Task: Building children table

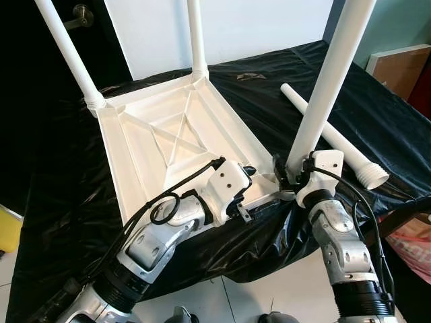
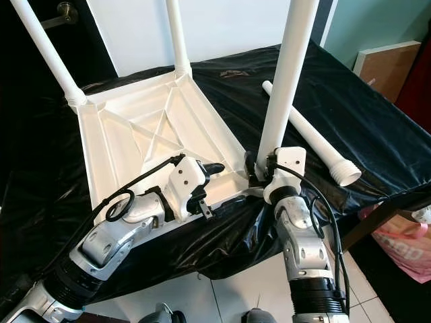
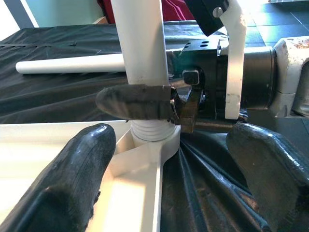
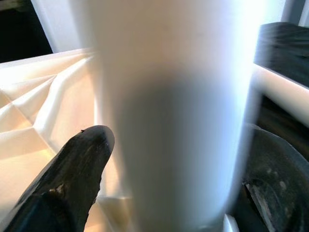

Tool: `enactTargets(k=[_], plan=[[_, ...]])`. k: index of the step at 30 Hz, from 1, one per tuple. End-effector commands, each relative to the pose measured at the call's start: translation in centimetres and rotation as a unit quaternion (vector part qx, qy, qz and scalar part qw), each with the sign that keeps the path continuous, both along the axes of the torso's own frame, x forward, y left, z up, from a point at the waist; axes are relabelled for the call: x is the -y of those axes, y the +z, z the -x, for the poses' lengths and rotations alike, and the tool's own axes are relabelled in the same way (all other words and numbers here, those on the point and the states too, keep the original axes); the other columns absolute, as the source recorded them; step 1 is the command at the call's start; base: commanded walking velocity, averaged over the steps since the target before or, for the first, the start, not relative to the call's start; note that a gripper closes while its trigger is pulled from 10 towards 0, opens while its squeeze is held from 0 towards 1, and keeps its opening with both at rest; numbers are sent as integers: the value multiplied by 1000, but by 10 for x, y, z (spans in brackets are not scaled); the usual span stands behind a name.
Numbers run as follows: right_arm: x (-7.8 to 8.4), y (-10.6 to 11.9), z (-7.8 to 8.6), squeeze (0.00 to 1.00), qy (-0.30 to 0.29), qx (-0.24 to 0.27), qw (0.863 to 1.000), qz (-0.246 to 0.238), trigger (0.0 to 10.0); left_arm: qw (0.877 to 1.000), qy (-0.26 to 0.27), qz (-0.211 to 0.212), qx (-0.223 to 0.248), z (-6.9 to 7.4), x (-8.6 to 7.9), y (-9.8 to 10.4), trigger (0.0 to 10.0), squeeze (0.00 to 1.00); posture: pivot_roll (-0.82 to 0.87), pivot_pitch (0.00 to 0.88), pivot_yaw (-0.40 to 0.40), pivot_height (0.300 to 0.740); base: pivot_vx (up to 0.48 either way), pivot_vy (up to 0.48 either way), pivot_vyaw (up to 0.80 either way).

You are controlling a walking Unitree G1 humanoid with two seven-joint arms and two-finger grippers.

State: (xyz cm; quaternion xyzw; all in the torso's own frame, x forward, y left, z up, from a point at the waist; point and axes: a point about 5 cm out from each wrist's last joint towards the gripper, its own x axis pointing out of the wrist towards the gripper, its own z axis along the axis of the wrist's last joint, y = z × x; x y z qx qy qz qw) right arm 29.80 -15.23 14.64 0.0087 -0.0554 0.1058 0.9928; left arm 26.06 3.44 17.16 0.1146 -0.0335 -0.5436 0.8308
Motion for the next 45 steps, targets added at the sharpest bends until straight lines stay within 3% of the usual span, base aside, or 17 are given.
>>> enactTargets(k=[1,8,21,22,23,24,25,26,36,37,45], plan=[[-1,1,1,0,27,4,1000,6,10000,998,-59,-19,-4,3,1,-1,10000,0,-109,63,65,740,0,0,0],[17,6,-5,0,160,-1,984,83,10000,998,-59,-19,-4,3,0,0,10000,0,-103,68,64,740,0,0,0],[19,4,-19,0,240,-29,963,121,10000,998,-60,-19,-3,2,0,1,10000,0,-100,67,70,740,0,0,0],[18,3,-22,0,248,-31,961,123,9255,998,-61,-20,-2,2,0,1,10000,0,-95,64,76,740,0,0,0],[18,3,-22,0,248,-31,961,123,9255,998,-61,-20,-2,2,0,1,10000,0,-95,64,76,740,0,0,0],[17,1,-24,0,251,-34,959,124,3294,998,-61,-21,-2,2,-1,1,10000,0,-93,60,77,740,0,0,0],[17,1,-24,0,251,-34,959,124,3294,998,-61,-21,-2,2,-1,1,10000,0,-93,60,77,740,0,0,0],[16,-2,-24,0,256,-38,959,120,0,998,-61,-21,-1,2,-1,1,10000,0,-89,57,76,740,0,0,0],[22,-22,-21,0,234,-64,964,113,0,998,-56,-21,5,0,-1,2,10000,0,-93,19,63,740,0,0,0],[23,-25,-20,0,223,-68,967,104,10000,998,-54,-20,7,-2,-1,2,10000,0,-97,9,61,740,0,0,0],[21,-33,-20,0,140,-82,983,90,10000,999,-35,-18,21,-14,0,5,10000,0,-107,0,47,740,0,0,0]])
